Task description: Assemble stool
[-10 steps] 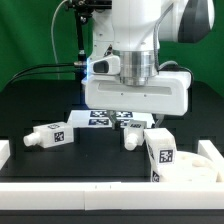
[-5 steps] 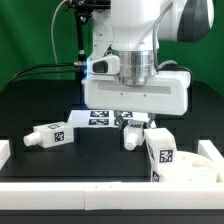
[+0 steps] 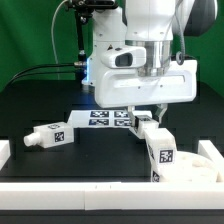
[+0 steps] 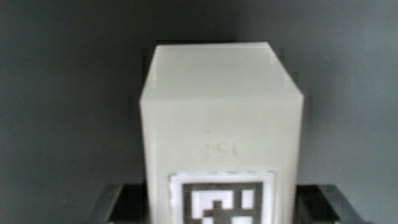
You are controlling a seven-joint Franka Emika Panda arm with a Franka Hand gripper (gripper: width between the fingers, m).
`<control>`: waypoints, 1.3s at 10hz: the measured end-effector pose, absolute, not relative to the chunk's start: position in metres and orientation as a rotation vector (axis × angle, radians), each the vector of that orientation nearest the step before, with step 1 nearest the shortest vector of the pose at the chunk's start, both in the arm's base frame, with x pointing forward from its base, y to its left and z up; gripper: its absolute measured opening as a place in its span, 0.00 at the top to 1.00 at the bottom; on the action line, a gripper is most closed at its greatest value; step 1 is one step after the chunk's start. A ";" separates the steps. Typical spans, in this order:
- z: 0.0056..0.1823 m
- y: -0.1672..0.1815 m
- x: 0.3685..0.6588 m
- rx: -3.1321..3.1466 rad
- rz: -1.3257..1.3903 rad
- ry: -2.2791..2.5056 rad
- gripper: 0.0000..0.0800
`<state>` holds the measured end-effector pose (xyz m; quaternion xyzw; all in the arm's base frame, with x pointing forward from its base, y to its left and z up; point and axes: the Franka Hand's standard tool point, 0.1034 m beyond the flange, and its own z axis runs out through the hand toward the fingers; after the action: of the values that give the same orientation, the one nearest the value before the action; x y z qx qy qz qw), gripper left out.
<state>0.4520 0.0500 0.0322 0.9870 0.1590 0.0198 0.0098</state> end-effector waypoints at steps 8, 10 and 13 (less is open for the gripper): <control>0.027 0.083 0.447 2.616 -0.025 1.618 0.58; 0.026 0.082 0.447 2.481 -0.043 1.802 0.58; 0.021 0.092 0.443 1.959 -0.097 2.319 0.58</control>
Offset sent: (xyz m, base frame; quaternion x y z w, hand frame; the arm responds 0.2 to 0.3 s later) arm 0.0004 0.0682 -0.0020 0.0308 -0.0333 -0.3855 0.9216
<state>0.4426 0.0920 0.0208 0.6442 0.7624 -0.0318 0.0522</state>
